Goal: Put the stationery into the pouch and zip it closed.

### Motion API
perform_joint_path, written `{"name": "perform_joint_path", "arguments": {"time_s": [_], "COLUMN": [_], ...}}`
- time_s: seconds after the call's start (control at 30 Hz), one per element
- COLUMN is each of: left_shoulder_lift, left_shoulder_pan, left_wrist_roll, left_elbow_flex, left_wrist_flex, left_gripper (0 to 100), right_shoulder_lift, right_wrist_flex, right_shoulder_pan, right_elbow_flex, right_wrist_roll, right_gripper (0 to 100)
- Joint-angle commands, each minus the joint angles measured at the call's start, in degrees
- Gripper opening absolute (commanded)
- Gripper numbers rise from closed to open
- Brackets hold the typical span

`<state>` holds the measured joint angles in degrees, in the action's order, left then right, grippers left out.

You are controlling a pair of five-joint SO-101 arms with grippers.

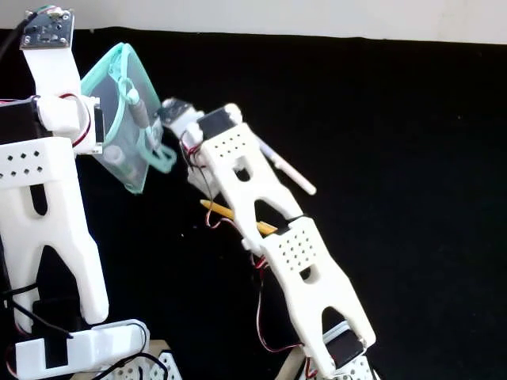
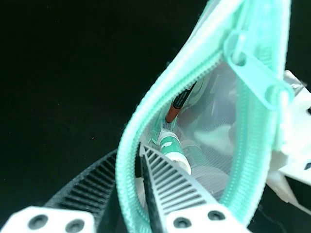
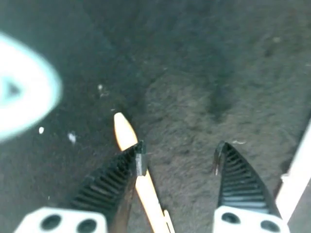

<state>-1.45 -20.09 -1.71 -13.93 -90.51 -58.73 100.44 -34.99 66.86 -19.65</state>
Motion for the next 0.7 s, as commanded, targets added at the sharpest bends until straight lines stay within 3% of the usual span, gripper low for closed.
{"name": "perform_joint_path", "arguments": {"time_s": [0.0,0.27,0.67], "left_shoulder_lift": [0.6,0.6,0.6], "left_shoulder_pan": [-0.7,-1.3,-10.1], "left_wrist_roll": [-1.1,-1.1,-0.6], "left_elbow_flex": [1.2,1.2,1.2], "left_wrist_flex": [1.1,1.1,2.3], "left_gripper": [1,1,1], "right_shoulder_lift": [5.0,5.1,4.8], "right_wrist_flex": [0.6,0.6,0.6], "right_shoulder_pan": [-0.8,-1.8,-1.8], "right_elbow_flex": [-1.8,-5.9,-6.2], "right_wrist_roll": [-1.5,-3.1,-3.1], "right_gripper": [22.7,22.7,22.7]}}
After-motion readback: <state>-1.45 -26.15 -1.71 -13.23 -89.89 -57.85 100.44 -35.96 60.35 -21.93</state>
